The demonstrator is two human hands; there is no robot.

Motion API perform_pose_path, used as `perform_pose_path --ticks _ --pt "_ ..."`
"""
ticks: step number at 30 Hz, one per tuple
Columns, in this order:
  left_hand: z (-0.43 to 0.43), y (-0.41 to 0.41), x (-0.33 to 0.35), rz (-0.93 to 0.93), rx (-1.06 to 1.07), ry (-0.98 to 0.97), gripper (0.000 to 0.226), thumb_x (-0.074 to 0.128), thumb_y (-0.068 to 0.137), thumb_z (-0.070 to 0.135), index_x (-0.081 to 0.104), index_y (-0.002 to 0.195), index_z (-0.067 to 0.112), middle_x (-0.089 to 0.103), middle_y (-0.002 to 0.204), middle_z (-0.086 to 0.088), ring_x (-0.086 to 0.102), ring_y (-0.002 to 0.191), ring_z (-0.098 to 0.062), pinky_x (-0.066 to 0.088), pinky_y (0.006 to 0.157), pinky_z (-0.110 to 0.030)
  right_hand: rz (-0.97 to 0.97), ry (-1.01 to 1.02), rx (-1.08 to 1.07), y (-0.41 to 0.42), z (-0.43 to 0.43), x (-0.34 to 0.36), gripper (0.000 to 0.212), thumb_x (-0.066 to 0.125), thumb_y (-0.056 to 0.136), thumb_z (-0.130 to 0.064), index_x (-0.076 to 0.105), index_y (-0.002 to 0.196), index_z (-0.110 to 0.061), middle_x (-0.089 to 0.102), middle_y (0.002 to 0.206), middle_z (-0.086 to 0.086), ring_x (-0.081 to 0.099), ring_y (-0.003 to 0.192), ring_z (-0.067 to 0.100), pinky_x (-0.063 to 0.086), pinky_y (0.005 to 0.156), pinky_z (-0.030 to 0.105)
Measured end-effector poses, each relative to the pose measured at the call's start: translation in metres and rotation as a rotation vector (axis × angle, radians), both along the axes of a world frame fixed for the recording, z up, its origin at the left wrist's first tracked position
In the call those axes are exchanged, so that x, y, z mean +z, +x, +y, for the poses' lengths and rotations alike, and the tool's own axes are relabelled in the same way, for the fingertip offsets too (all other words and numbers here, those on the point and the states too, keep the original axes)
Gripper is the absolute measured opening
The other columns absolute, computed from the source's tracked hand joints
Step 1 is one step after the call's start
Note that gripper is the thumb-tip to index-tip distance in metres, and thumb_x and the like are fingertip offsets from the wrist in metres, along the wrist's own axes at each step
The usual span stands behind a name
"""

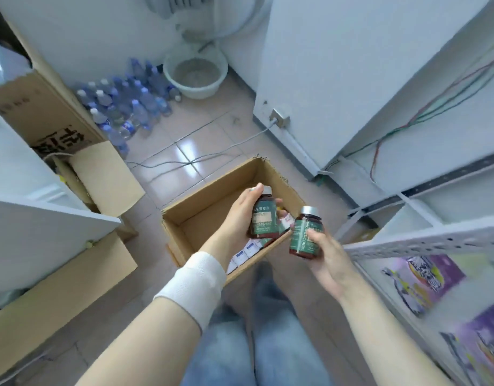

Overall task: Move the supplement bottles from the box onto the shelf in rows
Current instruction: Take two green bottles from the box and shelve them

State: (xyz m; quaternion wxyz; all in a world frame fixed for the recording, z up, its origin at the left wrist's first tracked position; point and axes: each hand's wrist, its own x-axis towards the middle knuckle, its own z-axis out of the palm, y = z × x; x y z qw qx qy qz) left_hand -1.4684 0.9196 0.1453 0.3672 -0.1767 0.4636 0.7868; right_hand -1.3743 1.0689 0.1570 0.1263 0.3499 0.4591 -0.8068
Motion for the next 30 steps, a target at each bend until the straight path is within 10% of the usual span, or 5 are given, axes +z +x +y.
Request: perform_pose_path --ticks 5,10,30 --pt "0.04 0.042 0.048 0.073 -0.184 -0.012 0.037 0.048 0.095 0.037 0.05 0.111 0.004 0.064 0.083 -0.012 0.068 0.057 -0.02 0.057 0.053 -0.029 0.045 0.023 -0.24 0.08 0.008 0.035 0.046 0.059 0.085 -0.02 0.048 0.127 -0.007 0.064 0.104 0.01 0.059 0.096 0.024 0.058 0.061 0.031" --pt "0.11 0.113 0.101 0.284 -0.402 0.041 0.024 0.049 0.096 0.033 0.05 0.098 0.009 0.07 0.075 -0.006 0.067 0.054 -0.019 0.056 0.057 -0.03 0.145 0.214 -0.399 0.169 0.04 0.076 0.098 0.09 0.024 -0.055 0.057 0.109 -0.02 0.069 0.1 0.001 0.064 0.093 0.019 0.058 0.067 0.03" --pt "0.401 0.593 0.296 0.707 -0.98 0.392 0.018 0.048 0.096 0.029 0.052 0.091 0.012 0.068 0.074 -0.002 0.064 0.051 -0.016 0.055 0.056 -0.027 0.462 0.505 -0.99 0.661 0.209 0.214 0.085 0.088 0.042 -0.052 0.061 0.116 -0.021 0.07 0.109 -0.001 0.065 0.103 0.014 0.055 0.077 0.022"
